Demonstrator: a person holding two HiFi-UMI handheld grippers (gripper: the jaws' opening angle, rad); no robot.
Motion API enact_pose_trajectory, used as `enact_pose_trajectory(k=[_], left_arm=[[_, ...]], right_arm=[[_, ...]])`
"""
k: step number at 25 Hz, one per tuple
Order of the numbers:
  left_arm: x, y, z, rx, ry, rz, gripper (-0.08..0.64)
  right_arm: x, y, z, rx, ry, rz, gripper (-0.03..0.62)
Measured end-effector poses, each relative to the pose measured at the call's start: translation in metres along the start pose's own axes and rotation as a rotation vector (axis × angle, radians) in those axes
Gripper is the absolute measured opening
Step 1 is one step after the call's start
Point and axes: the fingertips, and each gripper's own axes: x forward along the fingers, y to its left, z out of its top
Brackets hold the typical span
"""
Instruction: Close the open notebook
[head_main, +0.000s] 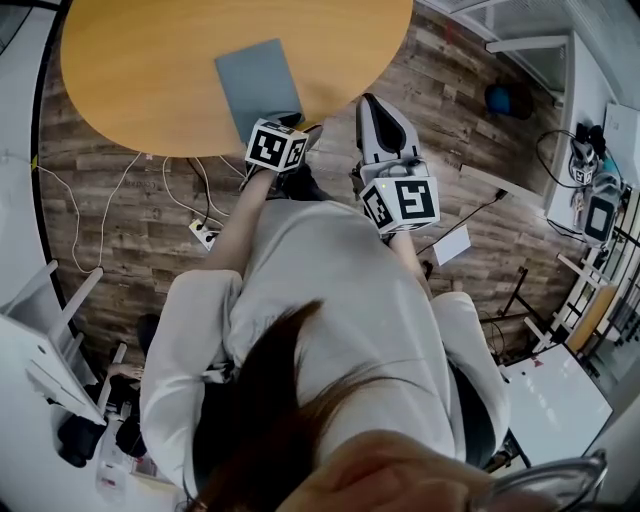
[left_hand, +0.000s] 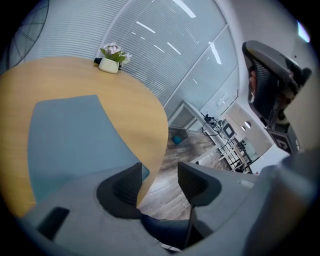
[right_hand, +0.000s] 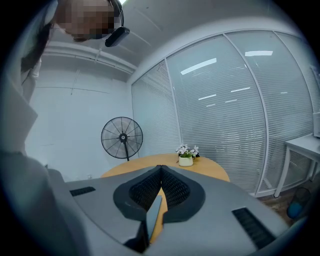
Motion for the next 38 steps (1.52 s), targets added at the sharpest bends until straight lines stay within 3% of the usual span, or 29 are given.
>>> enact_pose_trajectory(k=[5,16,25,38], left_arm=[[-0.007,0.004,0.006,-0.007,-0.041,0.018,0.202],[-0.044,0.026,0.049,0.033,-0.201,0.136,0.024],[-0.085,0.041,0.091,0.064,-0.340,0.220,0.015],[-0.184,0.052,0.154,0.132,-0.600,0.355,0.015]], right_arm=[[-0.002,0.002,0.001,-0.005,-0.004,-0.008,0.002],[0.003,0.000,0.010,-0.024,-0.020,-0.021,0.002],[0.019,0.003,0.017,-0.023,-0.034,0.020,0.002],[0.050,0.027,0.028,-0.055,-0.038,0.139,0.002]])
